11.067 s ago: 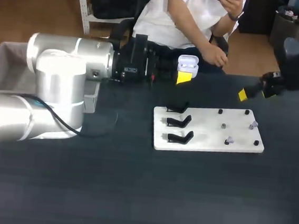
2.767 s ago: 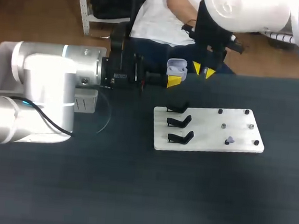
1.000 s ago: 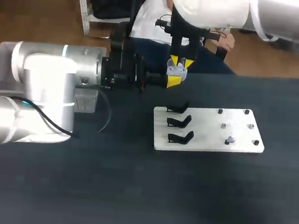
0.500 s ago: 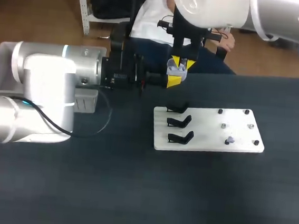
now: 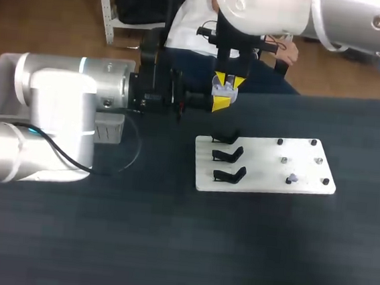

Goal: Pick up each earbud case from the left stands, insert the matching earbuds, close the lid, and place the case in the box.

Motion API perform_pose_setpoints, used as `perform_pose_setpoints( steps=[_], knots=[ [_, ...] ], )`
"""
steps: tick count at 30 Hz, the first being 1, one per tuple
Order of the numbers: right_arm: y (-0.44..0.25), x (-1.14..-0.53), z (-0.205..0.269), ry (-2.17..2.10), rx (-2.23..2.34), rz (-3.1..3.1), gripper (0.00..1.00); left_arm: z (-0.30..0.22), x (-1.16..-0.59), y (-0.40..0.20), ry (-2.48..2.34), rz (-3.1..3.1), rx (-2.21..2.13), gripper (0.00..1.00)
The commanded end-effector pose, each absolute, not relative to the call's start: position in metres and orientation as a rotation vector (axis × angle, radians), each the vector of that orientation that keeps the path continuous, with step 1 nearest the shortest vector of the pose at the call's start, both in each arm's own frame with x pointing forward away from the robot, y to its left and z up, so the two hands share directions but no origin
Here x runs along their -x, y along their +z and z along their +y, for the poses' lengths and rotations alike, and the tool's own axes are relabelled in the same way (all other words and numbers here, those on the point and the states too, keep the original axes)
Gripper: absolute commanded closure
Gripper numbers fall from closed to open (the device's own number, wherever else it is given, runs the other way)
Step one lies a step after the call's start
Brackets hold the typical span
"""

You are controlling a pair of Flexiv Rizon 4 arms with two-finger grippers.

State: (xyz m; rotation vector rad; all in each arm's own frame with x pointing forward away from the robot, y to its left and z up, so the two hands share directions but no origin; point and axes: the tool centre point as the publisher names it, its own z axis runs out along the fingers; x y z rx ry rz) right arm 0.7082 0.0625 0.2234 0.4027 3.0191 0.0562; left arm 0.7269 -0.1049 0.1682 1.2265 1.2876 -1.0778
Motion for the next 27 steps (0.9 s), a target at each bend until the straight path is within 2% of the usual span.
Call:
perform_pose_setpoints(
  steps=[1, 27],
  knots=[
    [0.2234, -0.7095, 0.064, 0.048, -0.407, 3.021, 1.0, -0.1052, -0.7248, 0.167, -1.071, 1.282, -1.218, 1.0],
    [0.2181, -0.7106, 0.0605, 0.039, -0.434, 3.024, 1.0, -0.1052, -0.7248, 0.167, -1.071, 1.282, -1.218, 1.0]
  ],
)
